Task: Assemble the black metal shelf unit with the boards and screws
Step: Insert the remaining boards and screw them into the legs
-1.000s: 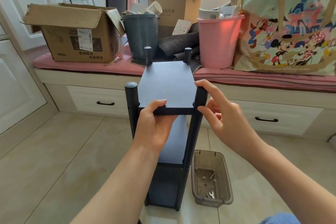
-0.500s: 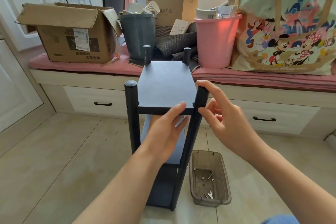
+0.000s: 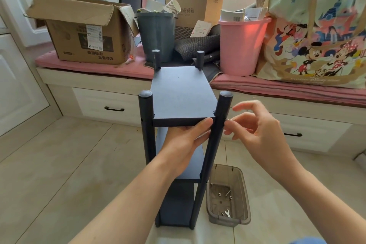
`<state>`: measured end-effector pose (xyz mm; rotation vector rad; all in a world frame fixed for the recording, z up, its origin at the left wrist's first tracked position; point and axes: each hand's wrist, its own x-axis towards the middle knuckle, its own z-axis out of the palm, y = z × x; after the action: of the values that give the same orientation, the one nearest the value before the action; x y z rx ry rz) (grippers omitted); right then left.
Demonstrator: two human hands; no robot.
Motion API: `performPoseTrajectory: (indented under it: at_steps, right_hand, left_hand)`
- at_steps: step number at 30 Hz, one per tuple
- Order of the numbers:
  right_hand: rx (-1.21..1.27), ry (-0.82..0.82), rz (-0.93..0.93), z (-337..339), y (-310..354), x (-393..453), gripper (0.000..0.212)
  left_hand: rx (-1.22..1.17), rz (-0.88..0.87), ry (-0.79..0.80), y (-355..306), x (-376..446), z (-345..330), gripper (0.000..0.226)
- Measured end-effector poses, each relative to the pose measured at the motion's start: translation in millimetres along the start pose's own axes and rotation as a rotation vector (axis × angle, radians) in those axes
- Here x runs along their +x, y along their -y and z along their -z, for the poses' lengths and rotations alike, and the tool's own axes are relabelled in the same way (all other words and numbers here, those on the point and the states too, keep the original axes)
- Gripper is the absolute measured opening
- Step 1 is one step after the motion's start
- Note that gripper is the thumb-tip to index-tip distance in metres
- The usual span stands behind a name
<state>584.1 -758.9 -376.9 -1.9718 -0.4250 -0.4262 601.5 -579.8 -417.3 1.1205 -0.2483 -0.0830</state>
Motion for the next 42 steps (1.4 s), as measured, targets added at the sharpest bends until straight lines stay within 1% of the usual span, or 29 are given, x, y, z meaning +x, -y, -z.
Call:
performPoseTrajectory:
  at_steps: [2,3,6,10,13,18,20,22,23,27,32,34,37,39,42]
  right_hand:
    - [-0.058,-0.025,0.017,2,2,0,0.011]
    - [-0.081,-0.029,0.03,2,3,0,0.01]
    - [-0.124,-0.033,0.061,2,4,0,0.01]
    - [-0.17,-0.069,0.11,0,5,-1,0.008]
    - [-0.195,-0.083,0.125,0,7,-1,0.013]
    - [-0.243,-0.15,0.115,-4,9,-5,0.017]
    - [-0.257,-0.145,0.124,-3,9,-7,0.014]
    - [-0.252,-0.139,0.116,-1,10,-8,0.011]
    - [-0.249,-0.135,0.111,-1,10,-9,0.009]
    - [-0.224,-0.12,0.09,-2,10,-8,0.008]
    - [-0.14,-0.119,0.032,-3,10,-7,0.007]
    - [-0.161,-0.113,0.052,-4,10,-6,0.007]
    - [-0.258,-0.102,0.135,-6,11,-7,0.009]
    - [-0.266,-0.112,0.151,-6,11,-7,0.009]
    - [-0.168,-0.118,0.054,-5,9,-6,0.008]
  left_hand:
    - [-0.006,-0.003,-0.004,0,0,-1,0.046]
    - [-0.01,-0.006,-0.002,0,0,-1,0.044]
    - [-0.024,-0.008,0.007,0,-1,-2,0.039]
    - [-0.045,0.002,0.008,1,-1,-3,0.038]
    - [-0.069,-0.001,0.023,0,-1,-2,0.033]
    - [-0.081,0.001,0.032,1,-1,-2,0.03]
    - [-0.075,0.001,0.032,0,-1,-3,0.036]
    - [-0.062,0.002,0.027,0,-1,-3,0.042]
    - [-0.059,0.001,0.026,0,-1,-4,0.042]
    - [-0.057,0.004,0.04,-2,-2,-4,0.024]
    - [-0.055,0.006,0.061,-4,-3,-4,0.022]
    - [-0.054,0.004,0.059,-5,-4,-4,0.022]
    - [-0.045,0.003,0.055,-6,-4,-4,0.021]
    - [-0.043,0.001,0.057,-7,-4,-5,0.021]
    - [-0.038,0.005,0.053,-8,-5,-6,0.021]
